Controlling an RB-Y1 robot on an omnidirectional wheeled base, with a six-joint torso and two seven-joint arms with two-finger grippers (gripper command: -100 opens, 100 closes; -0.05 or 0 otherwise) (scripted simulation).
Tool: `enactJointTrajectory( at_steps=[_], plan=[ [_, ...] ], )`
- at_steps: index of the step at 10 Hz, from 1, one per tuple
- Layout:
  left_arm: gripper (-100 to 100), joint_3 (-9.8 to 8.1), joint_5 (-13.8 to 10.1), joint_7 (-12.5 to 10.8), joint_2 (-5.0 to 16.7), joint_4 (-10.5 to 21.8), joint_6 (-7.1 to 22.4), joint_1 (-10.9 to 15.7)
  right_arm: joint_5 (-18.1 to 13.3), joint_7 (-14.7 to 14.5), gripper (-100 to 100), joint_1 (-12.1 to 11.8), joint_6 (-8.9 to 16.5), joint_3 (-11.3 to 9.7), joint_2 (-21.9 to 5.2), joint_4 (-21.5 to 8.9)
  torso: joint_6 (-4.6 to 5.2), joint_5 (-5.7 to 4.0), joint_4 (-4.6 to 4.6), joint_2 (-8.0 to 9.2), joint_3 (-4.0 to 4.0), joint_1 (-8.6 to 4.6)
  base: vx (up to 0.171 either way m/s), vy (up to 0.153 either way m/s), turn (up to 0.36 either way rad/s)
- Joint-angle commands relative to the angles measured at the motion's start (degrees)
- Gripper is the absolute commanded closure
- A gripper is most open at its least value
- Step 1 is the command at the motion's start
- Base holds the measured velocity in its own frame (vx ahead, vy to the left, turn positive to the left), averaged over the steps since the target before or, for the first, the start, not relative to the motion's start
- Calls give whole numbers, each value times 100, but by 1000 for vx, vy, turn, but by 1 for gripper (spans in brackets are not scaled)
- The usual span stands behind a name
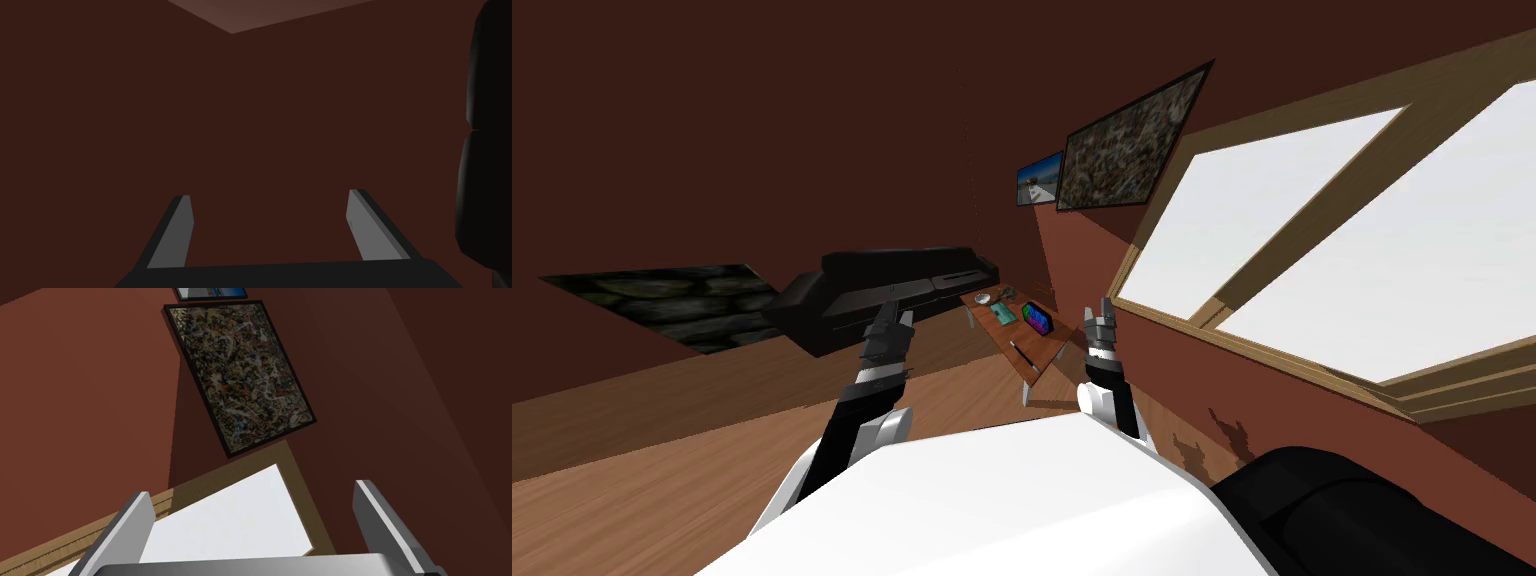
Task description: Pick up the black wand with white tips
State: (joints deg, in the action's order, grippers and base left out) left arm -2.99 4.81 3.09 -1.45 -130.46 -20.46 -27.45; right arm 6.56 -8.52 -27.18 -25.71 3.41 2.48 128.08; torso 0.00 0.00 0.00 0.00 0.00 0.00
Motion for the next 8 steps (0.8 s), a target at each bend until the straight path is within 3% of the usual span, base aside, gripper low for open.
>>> enactJointTrajectory(
  at_steps=[1, 4, 8],
  plan=[
    [0, 0, 0, 0, 0, 0, 0, 0, -8, -10, -100, -51, -19, -18, -191, -52, 0, 0, 0, 0, 0, 0, 3, 25, 54],
    [0, 1, 0, 0, -1, 0, 0, 0, -37, -61, -100, -253, -73, -91, -657, -299, -1, 5, -1, -2, -2, 23, 11, 66, 86],
    [0, 1, 0, 0, -1, 0, 0, 0, -91, -213, -100, -700, -134, -276, -1259, -961, -2, 8, -5, -24, -13, 38, 54, 107, 178]
  ],
)
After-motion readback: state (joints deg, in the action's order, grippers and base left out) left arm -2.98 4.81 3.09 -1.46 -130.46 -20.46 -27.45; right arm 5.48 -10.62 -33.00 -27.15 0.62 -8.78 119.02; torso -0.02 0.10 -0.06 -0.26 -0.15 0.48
